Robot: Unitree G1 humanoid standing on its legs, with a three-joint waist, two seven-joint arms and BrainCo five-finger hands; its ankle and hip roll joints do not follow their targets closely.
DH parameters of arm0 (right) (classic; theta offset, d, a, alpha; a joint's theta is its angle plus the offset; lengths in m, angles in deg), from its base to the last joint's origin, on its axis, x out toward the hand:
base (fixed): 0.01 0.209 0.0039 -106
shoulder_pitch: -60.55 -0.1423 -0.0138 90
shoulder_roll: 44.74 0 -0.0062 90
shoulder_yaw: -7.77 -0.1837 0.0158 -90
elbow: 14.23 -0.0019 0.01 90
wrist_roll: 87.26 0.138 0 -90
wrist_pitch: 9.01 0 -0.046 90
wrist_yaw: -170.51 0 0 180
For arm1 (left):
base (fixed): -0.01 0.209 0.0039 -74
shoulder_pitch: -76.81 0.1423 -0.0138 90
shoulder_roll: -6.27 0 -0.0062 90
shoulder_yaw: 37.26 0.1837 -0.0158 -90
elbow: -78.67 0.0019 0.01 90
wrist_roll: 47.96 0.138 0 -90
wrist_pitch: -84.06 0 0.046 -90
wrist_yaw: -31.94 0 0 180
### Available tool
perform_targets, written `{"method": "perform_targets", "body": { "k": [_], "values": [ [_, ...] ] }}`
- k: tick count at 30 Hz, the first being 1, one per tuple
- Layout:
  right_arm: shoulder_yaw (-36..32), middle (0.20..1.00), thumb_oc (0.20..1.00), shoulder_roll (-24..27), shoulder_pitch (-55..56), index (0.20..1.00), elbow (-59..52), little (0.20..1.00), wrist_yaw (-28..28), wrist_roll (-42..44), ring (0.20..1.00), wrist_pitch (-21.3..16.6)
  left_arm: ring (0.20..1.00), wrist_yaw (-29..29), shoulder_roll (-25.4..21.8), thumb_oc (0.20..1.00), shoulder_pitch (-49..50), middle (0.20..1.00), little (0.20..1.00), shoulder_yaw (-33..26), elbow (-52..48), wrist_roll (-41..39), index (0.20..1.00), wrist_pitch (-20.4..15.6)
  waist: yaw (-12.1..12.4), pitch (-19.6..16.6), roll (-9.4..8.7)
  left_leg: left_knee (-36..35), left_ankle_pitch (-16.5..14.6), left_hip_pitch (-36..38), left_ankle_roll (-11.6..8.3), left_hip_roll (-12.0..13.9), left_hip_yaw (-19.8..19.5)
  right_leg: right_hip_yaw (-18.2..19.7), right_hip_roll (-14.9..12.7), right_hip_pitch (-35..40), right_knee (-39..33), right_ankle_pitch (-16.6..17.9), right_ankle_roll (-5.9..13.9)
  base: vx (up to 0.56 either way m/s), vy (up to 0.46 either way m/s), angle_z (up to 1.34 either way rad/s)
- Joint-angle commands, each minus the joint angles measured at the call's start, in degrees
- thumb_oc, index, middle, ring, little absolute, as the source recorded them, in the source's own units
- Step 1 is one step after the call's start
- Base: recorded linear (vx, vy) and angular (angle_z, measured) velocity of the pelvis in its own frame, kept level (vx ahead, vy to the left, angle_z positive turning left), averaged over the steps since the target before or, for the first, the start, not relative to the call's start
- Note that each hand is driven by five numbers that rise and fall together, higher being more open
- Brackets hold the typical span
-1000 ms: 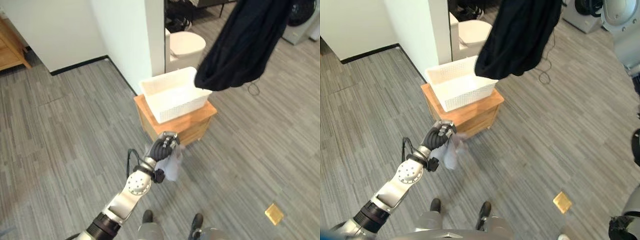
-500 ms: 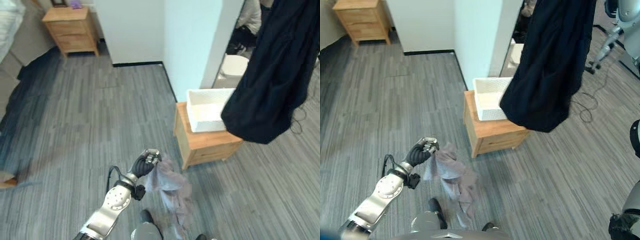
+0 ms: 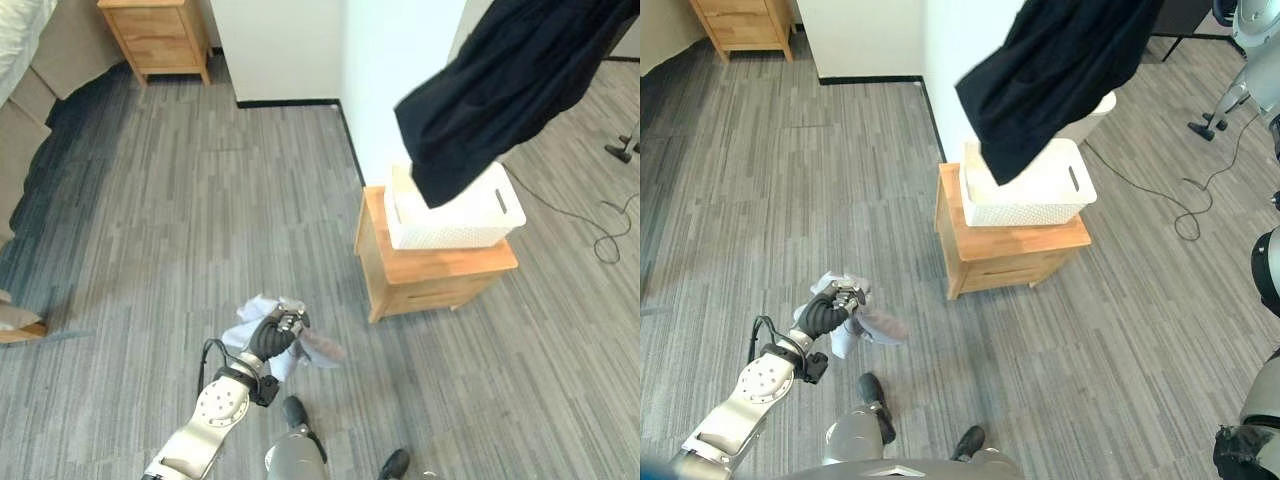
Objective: Pick up bed clothes into laundry basket.
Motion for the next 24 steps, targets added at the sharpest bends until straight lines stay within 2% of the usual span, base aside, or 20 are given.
{"method": "perform_targets", "body": {
  "k": [1,9,15,17,18,19,20,21,22,23,24],
  "values": [
    [1.01,0.200,0.200,0.14,-9.00,0.200,2.57,0.200,4.04,0.56,0.200,1.16,0.200,-0.03,-1.15,0.200,-3.54,0.200,0.200,3.03,-4.38,-3.56,0.200,-5.60,2.24,0.99,0.82,-6.85,5.64,3.26,-12.54,8.99,-6.21,1.17,-4.11,-4.16,0.95,-2.12,5.73,-0.14,-0.018,0.01],
    [5.49,0.200,0.200,-0.84,-12.41,0.200,14.60,0.200,3.35,1.82,0.200,0.91,0.200,-2.32,-1.41,0.200,-6.68,0.200,0.200,4.59,-1.63,-4.73,0.200,-7.25,3.31,6.92,1.70,-6.77,7.94,-5.09,-13.82,11.74,-5.80,1.33,-4.68,-12.68,0.95,-0.05,7.42,-0.12,-0.020,-0.05],
    [6.27,0.200,0.200,0.65,-15.39,0.200,13.22,0.200,5.53,3.19,0.200,1.46,0.200,-3.66,-0.79,0.200,-5.85,0.200,0.200,4.61,0.76,-3.98,0.200,-6.68,3.62,7.00,0.32,-6.52,7.07,-6.53,-13.50,10.87,-7.53,2.57,-3.94,-13.83,0.95,-0.83,7.21,0.02,0.003,-0.09],
    [7.62,0.200,0.200,1.47,-17.48,0.200,11.12,0.200,6.96,4.70,0.200,1.43,0.200,-3.51,-0.81,0.200,-5.43,0.200,0.200,4.77,1.98,-4.26,0.200,-6.00,3.88,6.73,-0.91,-6.05,4.88,-4.36,-12.71,9.21,-7.94,2.75,-3.85,-11.30,0.95,-1.65,6.43,0.12,-0.004,-0.18],
    [7.52,0.200,0.200,2.12,-17.87,0.200,8.63,0.200,7.68,4.80,0.200,1.43,0.200,-2.99,-1.29,0.200,-5.11,0.200,0.200,4.50,2.34,-4.67,0.200,-5.32,3.84,6.21,-1.70,-5.97,2.70,-2.55,-11.60,8.12,-7.61,2.04,-3.99,-9.42,1.59,-1.20,5.81,0.10,0.015,-0.16],
    [7.26,0.200,0.200,2.50,-17.23,0.200,6.87,0.200,7.89,4.44,0.200,1.62,0.200,-2.48,-1.80,0.200,-4.78,0.200,0.200,4.29,2.26,-4.98,0.200,-5.01,3.72,6.47,-2.17,-5.85,0.81,-0.45,-10.57,6.86,-7.33,1.80,-4.94,-8.81,4.52,-0.48,6.01,0.14,0.058,-0.12],
    [6.75,0.200,0.200,2.68,-16.87,0.200,5.76,0.200,7.56,3.95,0.200,2.01,0.200,-1.88,-2.86,0.200,-4.53,0.200,0.200,4.52,2.56,-4.78,0.200,-4.46,3.28,6.70,-2.29,-5.67,-1.22,2.14,-9.18,5.62,-7.17,2.12,-6.66,-10.12,11.56,0.11,7.34,0.09,0.078,-0.05],
    [6.54,0.200,0.200,2.73,-16.68,0.200,5.58,0.200,7.51,3.88,0.200,2.13,0.200,-1.83,-2.92,0.200,-4.50,0.200,0.200,4.48,2.53,-4.81,0.200,-4.41,3.33,6.98,-2.53,-5.73,-1.65,2.52,-8.84,5.10,-7.01,2.41,-7.53,-10.47,13.01,-0.47,7.79,0.20,0.151,-0.07],
    [6.08,0.200,0.200,2.69,-16.71,0.200,2.93,0.200,6.50,3.23,0.200,2.93,0.200,-1.85,-3.81,0.200,-4.89,0.200,0.200,4.91,2.88,-4.62,0.200,-3.92,0.78,8.43,-2.10,-4.96,-4.13,5.84,-7.04,4.23,-7.57,7.57,-11.73,-16.18,27.47,1.77,9.75,0.20,0.175,0.01],
    [6.48,0.200,0.200,1.81,-17.90,0.200,1.61,0.200,6.30,3.35,0.200,2.97,0.200,-2.15,-4.02,0.200,-6.03,0.200,0.200,5.54,2.83,-3.98,0.200,-4.06,-1.02,9.18,-1.88,-4.15,-4.81,7.63,-6.47,3.99,-6.89,9.92,-12.16,-19.54,28.00,1.13,8.88,0.29,0.118,0.14],
    [7.23,0.200,0.200,1.82,-18.60,0.200,1.66,0.200,6.02,3.28,0.200,3.07,0.200,-2.07,-4.04,0.200,-6.45,0.200,0.200,5.59,2.84,-4.00,0.200,-4.14,-1.65,9.26,-2.24,-4.48,-4.91,8.49,-7.16,3.45,-7.62,10.42,-11.83,-20.22,23.39,-0.02,8.05,0.28,-0.014,0.37]
  ]
}}
